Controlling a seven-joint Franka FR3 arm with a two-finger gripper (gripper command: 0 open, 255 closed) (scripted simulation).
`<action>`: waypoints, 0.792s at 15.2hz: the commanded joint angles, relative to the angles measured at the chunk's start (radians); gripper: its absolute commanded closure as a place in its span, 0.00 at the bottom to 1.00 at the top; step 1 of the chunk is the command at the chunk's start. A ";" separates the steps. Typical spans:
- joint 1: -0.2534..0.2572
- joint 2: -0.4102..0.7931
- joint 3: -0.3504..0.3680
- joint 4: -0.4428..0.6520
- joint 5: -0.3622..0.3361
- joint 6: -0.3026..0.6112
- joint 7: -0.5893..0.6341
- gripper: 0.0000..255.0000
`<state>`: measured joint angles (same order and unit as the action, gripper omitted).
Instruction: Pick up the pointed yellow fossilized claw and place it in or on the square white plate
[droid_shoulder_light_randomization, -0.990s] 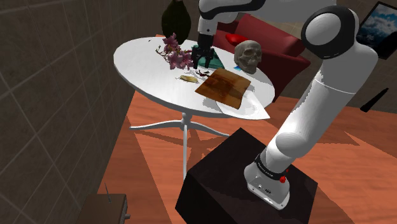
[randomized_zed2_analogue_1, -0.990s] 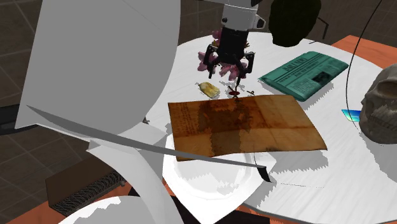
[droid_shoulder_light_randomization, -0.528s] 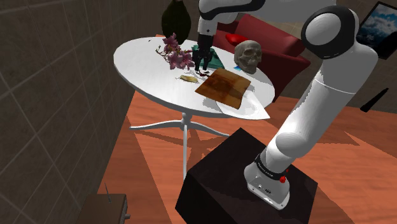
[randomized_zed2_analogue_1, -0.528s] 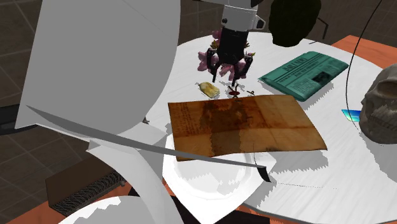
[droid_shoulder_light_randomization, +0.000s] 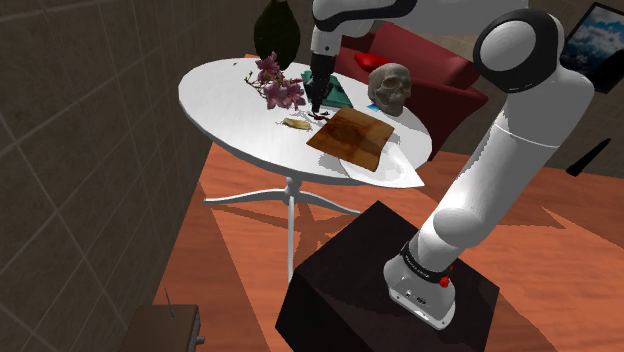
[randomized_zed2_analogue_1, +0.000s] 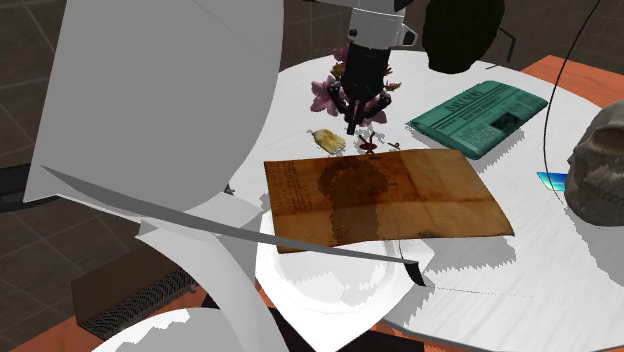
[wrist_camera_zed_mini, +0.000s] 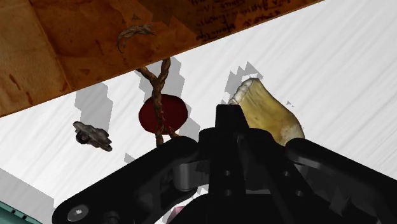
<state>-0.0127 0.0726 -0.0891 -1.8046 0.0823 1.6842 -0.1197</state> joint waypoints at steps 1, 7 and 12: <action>0.000 0.000 0.000 0.000 0.000 0.000 0.000 1.00; 0.057 -0.036 0.084 -0.117 -0.141 0.215 -0.697 0.00; 0.055 -0.024 0.082 -0.171 -0.143 0.281 -0.696 0.00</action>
<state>0.0429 0.0482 -0.0067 -1.9636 -0.0597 1.9520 -0.8121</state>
